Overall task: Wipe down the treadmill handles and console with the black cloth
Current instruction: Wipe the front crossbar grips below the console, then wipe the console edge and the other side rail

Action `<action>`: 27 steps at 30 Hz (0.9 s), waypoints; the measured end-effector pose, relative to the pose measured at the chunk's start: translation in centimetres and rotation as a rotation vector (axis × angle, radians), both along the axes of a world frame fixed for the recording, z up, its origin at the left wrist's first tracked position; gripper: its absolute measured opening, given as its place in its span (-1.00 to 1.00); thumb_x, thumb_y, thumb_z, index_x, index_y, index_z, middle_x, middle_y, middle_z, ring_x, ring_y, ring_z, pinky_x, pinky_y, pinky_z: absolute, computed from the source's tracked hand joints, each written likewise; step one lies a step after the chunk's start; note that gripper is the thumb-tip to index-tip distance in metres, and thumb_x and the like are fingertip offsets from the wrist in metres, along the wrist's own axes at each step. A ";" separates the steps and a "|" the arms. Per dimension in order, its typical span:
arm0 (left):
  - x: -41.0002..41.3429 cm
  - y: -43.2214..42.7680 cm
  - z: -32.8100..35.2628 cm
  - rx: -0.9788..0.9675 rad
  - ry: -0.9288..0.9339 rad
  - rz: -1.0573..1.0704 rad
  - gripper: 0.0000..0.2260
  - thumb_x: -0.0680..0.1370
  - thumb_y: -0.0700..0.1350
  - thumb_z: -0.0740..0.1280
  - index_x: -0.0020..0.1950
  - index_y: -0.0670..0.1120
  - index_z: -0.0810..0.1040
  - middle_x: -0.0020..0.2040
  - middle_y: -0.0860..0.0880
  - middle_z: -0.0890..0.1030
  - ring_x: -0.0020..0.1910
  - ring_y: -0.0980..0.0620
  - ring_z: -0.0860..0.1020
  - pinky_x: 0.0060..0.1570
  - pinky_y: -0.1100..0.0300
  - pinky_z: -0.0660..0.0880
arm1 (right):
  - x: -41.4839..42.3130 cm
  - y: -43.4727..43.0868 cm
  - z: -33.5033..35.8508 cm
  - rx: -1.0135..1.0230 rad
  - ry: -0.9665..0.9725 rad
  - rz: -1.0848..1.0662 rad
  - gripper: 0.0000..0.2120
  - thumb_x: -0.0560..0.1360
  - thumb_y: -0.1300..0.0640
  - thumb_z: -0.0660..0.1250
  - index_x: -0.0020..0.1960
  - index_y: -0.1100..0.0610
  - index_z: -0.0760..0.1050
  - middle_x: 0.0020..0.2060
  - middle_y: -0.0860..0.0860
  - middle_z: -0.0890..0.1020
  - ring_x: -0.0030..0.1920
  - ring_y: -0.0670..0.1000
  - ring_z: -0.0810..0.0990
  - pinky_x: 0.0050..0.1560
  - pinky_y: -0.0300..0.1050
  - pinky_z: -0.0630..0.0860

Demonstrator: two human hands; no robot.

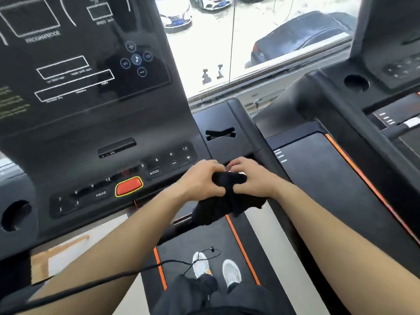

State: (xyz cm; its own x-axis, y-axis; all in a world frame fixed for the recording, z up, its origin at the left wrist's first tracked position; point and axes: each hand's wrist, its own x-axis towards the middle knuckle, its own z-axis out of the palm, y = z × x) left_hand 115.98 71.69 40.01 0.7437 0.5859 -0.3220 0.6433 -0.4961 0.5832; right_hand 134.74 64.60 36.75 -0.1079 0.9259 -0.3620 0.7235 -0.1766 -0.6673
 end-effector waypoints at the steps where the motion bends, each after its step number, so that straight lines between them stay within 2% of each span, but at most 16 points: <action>1: 0.1 0.8 0.5 -0.058 -0.029 0.045 -0.79 0.33 -0.06 0.45 -0.28 0.10 0.40 -0.29 0.11 0.48 -0.20 -0.01 0.48 -0.28 0.14 0.37 | 0.4 0.2 0.5 -0.003 0.070 -0.068 -0.80 0.34 0.04 0.40 -0.08 0.11 0.60 -0.05 -0.02 0.64 -0.02 -0.05 0.58 0.06 -0.04 0.52; 2: 0.2 1.7 1.0 -0.107 -0.041 0.093 -0.80 0.37 -0.09 0.46 -0.23 0.06 0.43 -0.28 0.09 0.51 -0.22 0.00 0.50 -0.29 0.16 0.37 | 1.0 0.5 1.2 0.015 0.110 -0.139 -0.84 0.33 0.04 0.38 -0.21 0.13 0.54 -0.28 -0.04 0.59 -0.25 -0.08 0.55 -0.13 -0.05 0.50; 3: 0.3 2.6 1.4 -0.147 -0.062 0.120 -0.80 0.40 -0.08 0.48 -0.18 0.04 0.45 -0.26 0.09 0.54 -0.22 0.03 0.51 -0.29 0.18 0.38 | 1.7 0.7 2.1 0.038 0.128 -0.201 -0.83 0.34 0.05 0.39 -0.27 0.14 0.47 -0.39 -0.05 0.50 -0.36 -0.09 0.48 -0.23 -0.06 0.43; 4: 0.6 3.4 1.8 -0.170 -0.082 0.134 -0.79 0.41 -0.05 0.50 -0.13 0.04 0.46 -0.23 0.09 0.57 -0.21 0.07 0.53 -0.27 0.19 0.40 | 2.5 0.9 2.8 0.057 0.137 -0.262 -0.81 0.37 0.08 0.40 -0.29 0.14 0.43 -0.42 -0.06 0.47 -0.39 -0.09 0.46 -0.25 -0.08 0.40; 6: 1.7 5.0 2.3 -0.157 -0.133 0.171 -0.74 0.41 0.02 0.50 -0.03 0.06 0.47 -0.13 0.10 0.61 -0.14 0.13 0.56 -0.19 0.20 0.43 | 3.9 1.7 4.3 0.109 0.127 -0.366 -0.83 0.43 0.11 0.43 -0.25 0.08 0.45 -0.39 -0.09 0.53 -0.33 -0.08 0.52 -0.23 -0.07 0.43; 9: 4.5 7.8 2.4 0.088 -0.160 0.265 -0.73 0.47 0.03 0.45 0.12 0.07 0.49 0.04 0.06 0.62 0.00 0.03 0.56 -0.05 0.10 0.47 | 6.4 4.2 5.2 0.210 -0.083 -0.443 -0.89 0.49 0.01 0.39 -0.05 -0.01 0.49 -0.15 -0.05 0.63 -0.09 0.01 0.59 -0.07 0.01 0.50; 12: 7.4 9.3 1.7 0.524 0.077 0.341 -0.62 0.50 -0.11 0.36 0.32 -0.02 0.45 0.27 -0.08 0.50 0.18 -0.13 0.48 0.06 0.02 0.41 | 7.9 7.1 4.3 0.240 -0.429 -0.419 -0.58 0.52 -0.05 0.33 0.34 0.03 0.43 0.22 0.09 0.54 0.23 0.18 0.47 0.20 0.15 0.47; 14: 9.4 8.5 0.0 0.603 0.131 0.327 -0.52 0.51 -0.12 0.31 0.43 -0.11 0.37 0.41 -0.19 0.38 0.35 -0.22 0.36 0.24 -0.04 0.34 | 7.7 8.2 2.2 0.198 -0.544 -0.372 -0.39 0.55 -0.08 0.31 0.52 0.11 0.25 0.41 0.18 0.37 0.38 0.26 0.32 0.35 0.17 0.32; 16: 11.2 6.7 -2.6 0.438 0.132 0.294 -0.43 0.60 -0.01 0.23 0.57 -0.16 0.19 0.58 -0.21 0.17 0.56 -0.22 0.13 0.49 -0.10 0.16 | 6.9 8.5 -1.0 0.108 -0.416 -0.329 -0.34 0.62 -0.09 0.21 0.60 0.17 0.08 0.50 0.24 0.24 0.46 0.29 0.25 0.44 0.14 0.21; 18: 12.6 5.6 -5.7 0.266 0.187 0.344 -0.39 0.68 0.11 0.04 0.63 -0.16 -0.01 0.65 -0.15 -0.04 0.62 -0.13 -0.08 0.56 -0.10 -0.02 | 6.2 8.5 -3.6 0.027 -0.292 -0.335 -0.36 0.67 -0.07 0.11 0.63 0.12 -0.07 0.53 0.22 0.20 0.43 0.31 0.33 0.38 0.18 0.31; 20: 13.3 5.9 -8.0 0.334 0.219 0.396 -0.39 0.69 0.16 -0.10 0.64 -0.15 -0.08 0.65 -0.11 -0.12 0.63 -0.07 -0.13 0.57 -0.07 -0.11 | 6.4 9.5 -4.7 0.046 -0.272 -0.360 -0.38 0.68 -0.05 0.06 0.64 0.10 -0.11 0.51 0.21 0.24 0.37 0.31 0.41 0.27 0.20 0.39; 24: 15.0 11.2 -9.4 0.472 0.198 0.468 -0.43 0.69 0.14 -0.17 0.65 -0.10 0.00 0.66 -0.07 -0.03 0.63 -0.03 -0.04 0.57 -0.04 -0.08 | 8.0 16.1 -5.3 0.122 -0.070 -0.408 -0.46 0.68 -0.08 0.03 0.59 0.08 0.03 0.41 0.22 0.42 0.32 0.28 0.45 0.24 0.15 0.39; 26: 15.7 14.9 -9.5 0.491 0.229 0.478 -0.45 0.68 0.13 -0.18 0.60 -0.05 0.21 0.61 -0.06 0.22 0.58 -0.06 0.17 0.51 -0.06 0.11 | 8.6 19.9 -5.7 0.109 0.011 -0.413 -0.51 0.68 -0.09 0.02 0.52 0.13 0.19 0.37 0.21 0.48 0.32 0.26 0.47 0.23 0.10 0.40; 27: 16.1 16.8 -9.3 0.496 0.250 0.464 -0.48 0.68 0.13 -0.17 0.49 -0.01 0.36 0.50 -0.05 0.41 0.47 -0.10 0.35 0.37 -0.06 0.27 | 9.0 21.7 -5.9 0.090 0.045 -0.413 -0.55 0.68 -0.07 0.00 0.45 0.15 0.29 0.34 0.20 0.50 0.31 0.25 0.47 0.22 0.06 0.39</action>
State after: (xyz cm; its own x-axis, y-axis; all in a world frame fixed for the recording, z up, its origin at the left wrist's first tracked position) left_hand 132.05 88.45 30.68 0.3214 0.9448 -0.0646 0.9367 -0.3071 0.1682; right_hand 143.71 86.33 30.82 0.2649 0.9223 -0.2814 0.5737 -0.3853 -0.7228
